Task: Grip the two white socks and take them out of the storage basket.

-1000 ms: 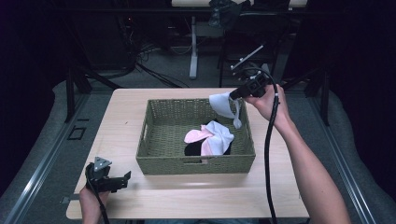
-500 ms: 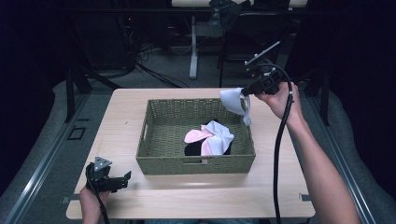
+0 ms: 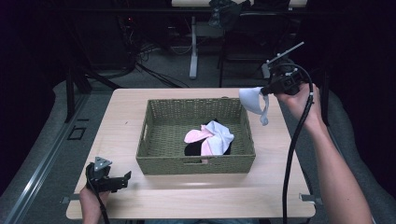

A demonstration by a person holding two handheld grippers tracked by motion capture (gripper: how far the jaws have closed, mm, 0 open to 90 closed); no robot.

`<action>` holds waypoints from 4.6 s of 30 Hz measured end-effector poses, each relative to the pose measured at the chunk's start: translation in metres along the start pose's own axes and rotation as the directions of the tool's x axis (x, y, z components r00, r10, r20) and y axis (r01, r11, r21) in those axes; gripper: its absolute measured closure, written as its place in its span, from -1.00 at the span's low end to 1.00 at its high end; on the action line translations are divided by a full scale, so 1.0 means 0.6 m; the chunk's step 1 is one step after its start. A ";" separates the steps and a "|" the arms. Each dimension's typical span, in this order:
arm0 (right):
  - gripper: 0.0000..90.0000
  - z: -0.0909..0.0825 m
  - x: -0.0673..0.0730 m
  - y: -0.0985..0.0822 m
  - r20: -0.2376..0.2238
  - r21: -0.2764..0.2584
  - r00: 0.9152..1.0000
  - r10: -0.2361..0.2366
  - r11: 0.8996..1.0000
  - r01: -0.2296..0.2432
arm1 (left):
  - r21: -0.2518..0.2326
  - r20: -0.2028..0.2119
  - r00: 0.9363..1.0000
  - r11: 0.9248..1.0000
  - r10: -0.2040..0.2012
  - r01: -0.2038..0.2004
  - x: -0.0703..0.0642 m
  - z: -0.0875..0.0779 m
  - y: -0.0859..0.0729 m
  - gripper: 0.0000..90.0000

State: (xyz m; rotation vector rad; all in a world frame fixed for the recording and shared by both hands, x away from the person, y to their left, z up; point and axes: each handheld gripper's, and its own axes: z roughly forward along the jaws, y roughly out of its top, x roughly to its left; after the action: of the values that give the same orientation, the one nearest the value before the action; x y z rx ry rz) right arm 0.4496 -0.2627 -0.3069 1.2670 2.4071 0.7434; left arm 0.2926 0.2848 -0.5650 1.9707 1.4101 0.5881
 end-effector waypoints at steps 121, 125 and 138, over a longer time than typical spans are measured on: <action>-0.31 0.343 0.153 -0.011 -0.182 0.318 0.981 -0.066 0.940 0.123 | -0.010 0.009 1.000 1.000 0.008 -0.008 -0.002 0.000 0.001 -0.99; -0.21 0.354 0.153 -0.013 -0.184 0.326 0.982 -0.048 0.939 0.107 | -0.006 0.010 1.000 1.000 0.010 -0.010 -0.002 0.000 0.001 -0.99; 0.46 0.383 0.152 -0.016 -0.180 0.404 0.983 -0.026 0.910 0.098 | -0.011 0.012 1.000 1.000 0.007 -0.007 -0.002 0.000 0.001 -0.99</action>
State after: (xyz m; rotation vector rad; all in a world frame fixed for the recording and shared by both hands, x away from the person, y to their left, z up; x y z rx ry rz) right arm 0.5078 -0.1234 -0.5029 1.3091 2.8381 0.3436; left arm 0.2926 0.2833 -0.5646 1.9686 1.3906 0.5851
